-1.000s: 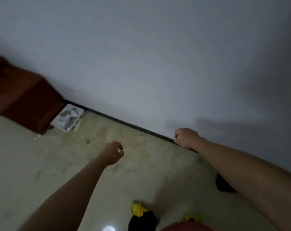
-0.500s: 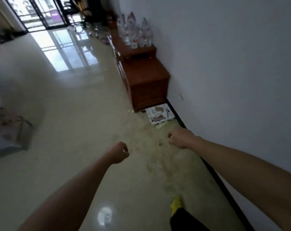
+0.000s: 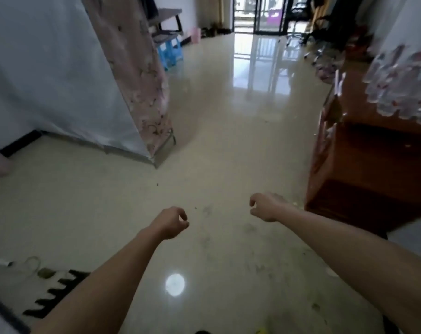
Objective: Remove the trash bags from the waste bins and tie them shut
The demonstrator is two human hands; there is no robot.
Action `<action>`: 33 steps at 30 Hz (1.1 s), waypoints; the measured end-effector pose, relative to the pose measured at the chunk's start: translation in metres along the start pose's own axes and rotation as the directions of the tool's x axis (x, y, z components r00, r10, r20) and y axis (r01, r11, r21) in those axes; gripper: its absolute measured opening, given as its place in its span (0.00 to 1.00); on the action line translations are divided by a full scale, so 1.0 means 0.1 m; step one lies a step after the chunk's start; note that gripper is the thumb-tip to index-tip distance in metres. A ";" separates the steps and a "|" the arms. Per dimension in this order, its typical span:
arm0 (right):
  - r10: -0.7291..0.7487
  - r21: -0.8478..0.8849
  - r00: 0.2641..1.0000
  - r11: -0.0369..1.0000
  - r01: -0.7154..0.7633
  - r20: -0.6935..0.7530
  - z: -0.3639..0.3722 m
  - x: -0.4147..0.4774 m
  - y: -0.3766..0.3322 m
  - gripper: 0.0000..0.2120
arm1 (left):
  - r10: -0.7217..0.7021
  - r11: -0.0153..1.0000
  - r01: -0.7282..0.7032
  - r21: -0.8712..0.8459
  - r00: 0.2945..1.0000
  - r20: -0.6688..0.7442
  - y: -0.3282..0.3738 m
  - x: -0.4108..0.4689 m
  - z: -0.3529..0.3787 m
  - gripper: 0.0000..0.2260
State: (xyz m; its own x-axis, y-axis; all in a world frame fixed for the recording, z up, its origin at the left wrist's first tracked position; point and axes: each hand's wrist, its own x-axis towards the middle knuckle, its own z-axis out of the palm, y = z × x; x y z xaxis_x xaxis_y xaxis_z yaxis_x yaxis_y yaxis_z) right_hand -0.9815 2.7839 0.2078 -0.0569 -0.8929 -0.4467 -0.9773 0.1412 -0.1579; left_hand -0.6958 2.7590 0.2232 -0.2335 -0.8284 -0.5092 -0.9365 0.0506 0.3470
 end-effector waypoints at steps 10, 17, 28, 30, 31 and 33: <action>-0.443 -0.203 0.883 0.861 0.467 0.153 -0.52 2.10 -2.19 0.17 | -0.406 0.876 0.383 -0.294 0.914 -0.019 -1.73 0.52 -0.88 0.13; -0.507 -0.214 0.849 0.822 0.528 0.147 -1.07 3.40 -3.86 0.17 | -0.505 0.800 0.446 -0.401 0.861 -0.052 -2.97 1.21 -1.99 0.12; -0.628 -0.240 0.745 0.705 0.667 0.223 -1.64 5.20 -6.14 0.18 | -0.598 0.730 0.500 -0.465 0.798 -0.080 -4.70 2.37 -3.52 0.12; -0.645 -0.226 0.723 0.687 0.690 0.248 -1.69 5.66 -6.60 0.18 | -0.628 0.704 0.521 -0.482 0.774 -0.080 -5.07 2.62 -3.78 0.12; -0.652 -0.225 0.713 0.677 0.701 0.258 -1.71 5.83 -6.81 0.18 | -0.640 0.693 0.527 -0.492 0.764 -0.082 -5.22 2.72 -3.90 0.12; -0.671 -0.246 0.689 0.644 0.725 0.274 -1.82 6.32 -7.37 0.18 | -0.682 0.649 0.551 -0.524 0.726 -0.081 -5.63 2.98 -4.25 0.12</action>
State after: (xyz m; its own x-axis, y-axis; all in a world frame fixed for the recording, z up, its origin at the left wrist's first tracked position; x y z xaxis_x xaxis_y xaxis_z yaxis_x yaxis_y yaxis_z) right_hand -0.3347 2.0381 0.2022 0.6726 -0.5928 -0.4429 -0.7204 -0.6614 -0.2088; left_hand -0.1275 2.2469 0.2107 0.4906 -0.6814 -0.5432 -0.5994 -0.7163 0.3571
